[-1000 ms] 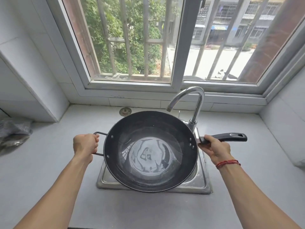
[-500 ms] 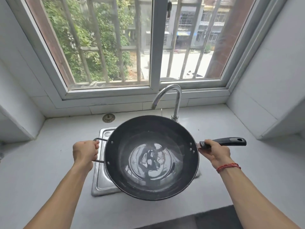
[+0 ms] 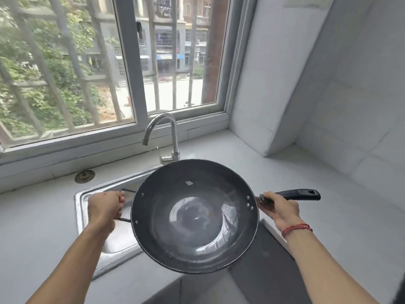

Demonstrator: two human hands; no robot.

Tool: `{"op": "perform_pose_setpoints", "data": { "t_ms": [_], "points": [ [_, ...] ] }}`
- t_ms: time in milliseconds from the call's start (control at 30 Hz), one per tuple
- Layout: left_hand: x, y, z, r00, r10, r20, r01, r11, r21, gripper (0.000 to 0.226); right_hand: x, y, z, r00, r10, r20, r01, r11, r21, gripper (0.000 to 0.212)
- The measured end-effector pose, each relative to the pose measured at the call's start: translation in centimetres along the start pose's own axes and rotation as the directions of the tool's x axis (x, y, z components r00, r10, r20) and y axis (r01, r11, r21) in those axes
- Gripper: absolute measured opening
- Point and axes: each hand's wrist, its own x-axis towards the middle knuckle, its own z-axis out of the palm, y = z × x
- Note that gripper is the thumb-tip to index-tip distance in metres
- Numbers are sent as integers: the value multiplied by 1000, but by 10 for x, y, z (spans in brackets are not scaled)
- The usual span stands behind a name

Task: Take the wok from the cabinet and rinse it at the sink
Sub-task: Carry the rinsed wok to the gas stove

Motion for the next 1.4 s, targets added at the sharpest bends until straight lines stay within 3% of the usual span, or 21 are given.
{"op": "perform_pose_setpoints", "data": {
  "t_ms": [400,667,867,1033,1200,1400],
  "points": [
    [-107,-1,184,921,66,385,-108,990,86,15,-22,-55,-213,920,-101,-379,176,970,167,8],
    [-214,-27,286,773,79,630,-232,959,164,13,-77,-60,-353,784,-59,-618,283,920,270,13],
    [-288,-52,354,605,-4,796,-276,937,214,10,-139,-39,-432,631,25,-775,376,864,334,23],
    [-352,-78,403,414,-101,905,-327,911,251,11,-200,-12,-473,431,111,-895,452,832,321,30],
    [-416,-100,431,200,-202,959,-393,880,267,15,-268,13,-478,223,179,-958,534,800,273,8],
    [-502,-132,428,-47,-273,961,-492,844,216,16,-353,59,-477,5,298,-954,634,737,233,10]
  ]
}}
